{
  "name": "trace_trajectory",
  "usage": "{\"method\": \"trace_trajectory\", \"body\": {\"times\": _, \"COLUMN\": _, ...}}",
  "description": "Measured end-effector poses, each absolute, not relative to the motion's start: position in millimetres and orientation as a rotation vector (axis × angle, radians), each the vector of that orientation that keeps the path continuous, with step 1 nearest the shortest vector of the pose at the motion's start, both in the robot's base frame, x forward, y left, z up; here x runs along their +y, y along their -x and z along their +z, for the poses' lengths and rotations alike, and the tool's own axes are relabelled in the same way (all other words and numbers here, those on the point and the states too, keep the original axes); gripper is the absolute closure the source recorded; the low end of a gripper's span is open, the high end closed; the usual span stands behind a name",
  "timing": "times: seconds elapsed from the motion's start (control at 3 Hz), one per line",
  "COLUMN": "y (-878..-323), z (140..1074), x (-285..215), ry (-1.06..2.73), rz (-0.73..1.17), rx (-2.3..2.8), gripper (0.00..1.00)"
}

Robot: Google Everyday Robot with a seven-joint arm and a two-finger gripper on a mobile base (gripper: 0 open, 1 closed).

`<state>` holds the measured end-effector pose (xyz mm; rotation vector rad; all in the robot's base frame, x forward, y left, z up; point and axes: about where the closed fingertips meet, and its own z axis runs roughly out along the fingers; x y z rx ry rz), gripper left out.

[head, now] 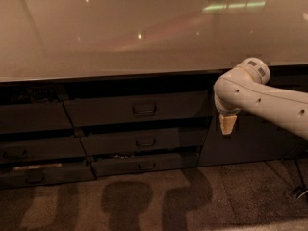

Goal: Open top drawer

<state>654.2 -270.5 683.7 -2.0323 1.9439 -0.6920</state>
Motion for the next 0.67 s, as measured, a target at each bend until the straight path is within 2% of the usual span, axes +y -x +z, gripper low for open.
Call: {"method": "trace_trajectory", "body": {"times": 0.67, "y": -660.3, "z": 677.5, "x": -263.1, "ry": 2.070, "rz": -0.563, "rx": 1.876, "gripper": 0.00}}
